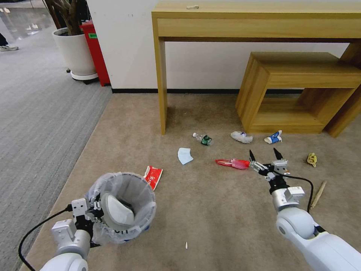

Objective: Pick up the trash bin and place the garbage on the floor into it.

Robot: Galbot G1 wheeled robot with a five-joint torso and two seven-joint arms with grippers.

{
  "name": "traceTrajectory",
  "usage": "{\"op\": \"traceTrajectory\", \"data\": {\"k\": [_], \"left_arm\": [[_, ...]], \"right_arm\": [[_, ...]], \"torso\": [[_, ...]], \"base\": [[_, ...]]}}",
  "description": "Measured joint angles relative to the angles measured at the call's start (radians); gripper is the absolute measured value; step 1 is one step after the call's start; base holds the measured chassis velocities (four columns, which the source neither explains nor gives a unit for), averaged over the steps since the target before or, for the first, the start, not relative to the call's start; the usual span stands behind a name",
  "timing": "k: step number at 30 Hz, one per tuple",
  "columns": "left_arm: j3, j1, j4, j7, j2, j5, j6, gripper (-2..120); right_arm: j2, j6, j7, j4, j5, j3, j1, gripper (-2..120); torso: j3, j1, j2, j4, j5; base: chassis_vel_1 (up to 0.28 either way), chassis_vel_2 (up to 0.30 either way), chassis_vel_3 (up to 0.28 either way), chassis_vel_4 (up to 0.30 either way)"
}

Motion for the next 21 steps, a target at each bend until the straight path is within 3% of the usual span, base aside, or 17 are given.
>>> {"op": "traceTrajectory", "data": {"k": [14,21], "left_arm": [[-0.006,-0.003,-0.006,0.006,-0.008,-0.035,-0.024,3],[-0.035,-0.034,-0.017,-0.036,-0.010,-0.136,-0.012,3]], "right_arm": [[-0.001,0.012,0.001,-0.019,-0.004,-0.005,-0.007,98],[-0.017,0.004,0.000,-0.018,-0.001,-0.025,-0.002,98]], "torso": [[0.000,0.000,0.000,0.0002,0.0000],[0.000,0.000,0.000,-0.0001,-0.0002]], "base": [[0.000,0.000,0.000,0.000],[0.000,0.000,0.000,0.000]]}}
